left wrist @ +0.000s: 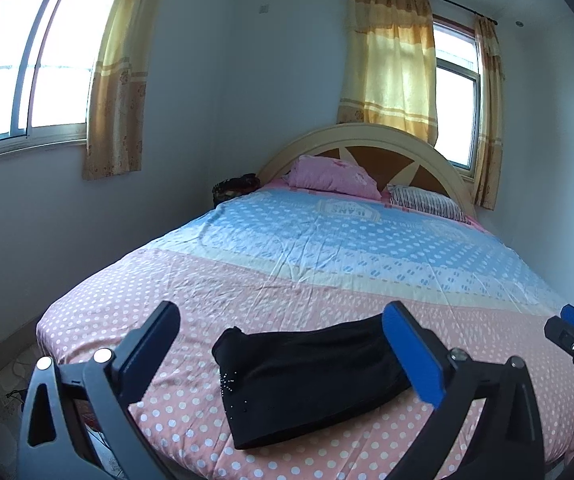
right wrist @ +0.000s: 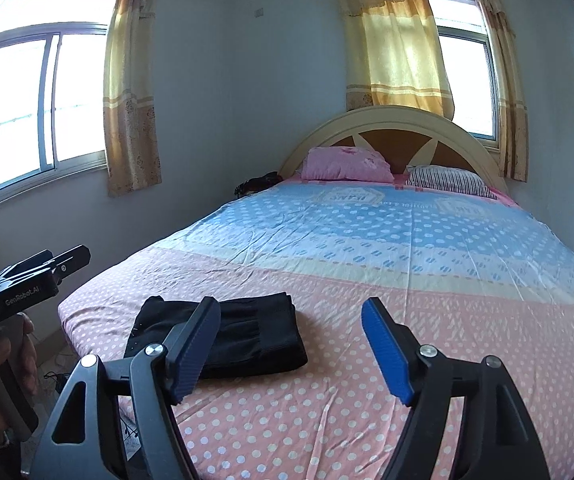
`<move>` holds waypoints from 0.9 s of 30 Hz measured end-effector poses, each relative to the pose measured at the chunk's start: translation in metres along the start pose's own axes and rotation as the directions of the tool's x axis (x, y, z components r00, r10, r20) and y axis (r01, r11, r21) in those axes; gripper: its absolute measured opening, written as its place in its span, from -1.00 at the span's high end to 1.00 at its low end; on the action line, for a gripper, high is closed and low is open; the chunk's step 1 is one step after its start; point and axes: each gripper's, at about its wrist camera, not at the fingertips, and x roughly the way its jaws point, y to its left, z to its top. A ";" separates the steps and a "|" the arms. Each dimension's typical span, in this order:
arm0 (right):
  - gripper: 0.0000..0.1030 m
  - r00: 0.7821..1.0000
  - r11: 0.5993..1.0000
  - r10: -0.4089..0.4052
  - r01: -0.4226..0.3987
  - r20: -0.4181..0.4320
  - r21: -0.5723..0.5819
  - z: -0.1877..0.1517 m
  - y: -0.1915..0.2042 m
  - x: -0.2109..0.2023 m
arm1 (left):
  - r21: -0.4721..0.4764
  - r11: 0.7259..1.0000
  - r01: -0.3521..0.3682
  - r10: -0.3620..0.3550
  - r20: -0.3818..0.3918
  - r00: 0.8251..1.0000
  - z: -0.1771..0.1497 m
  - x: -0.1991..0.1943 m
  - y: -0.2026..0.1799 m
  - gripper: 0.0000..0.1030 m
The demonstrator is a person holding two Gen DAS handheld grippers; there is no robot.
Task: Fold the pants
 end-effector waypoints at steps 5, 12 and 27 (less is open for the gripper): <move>-0.44 1.000 1.000 0.003 -0.004 0.006 0.016 -0.003 -0.005 -0.001 | 0.013 1.000 -0.004 0.004 -0.001 1.000 -0.003 0.001 -0.005 -1.00; -0.44 1.000 1.000 0.006 -0.006 0.005 0.026 -0.005 -0.009 -0.002 | 0.027 1.000 -0.002 0.003 -0.010 1.000 -0.006 0.002 -0.009 -1.00; -0.44 1.000 0.999 0.009 -0.009 -0.002 0.032 -0.009 -0.009 0.002 | 0.034 0.999 -0.006 0.006 -0.015 1.000 -0.008 0.001 -0.011 -1.00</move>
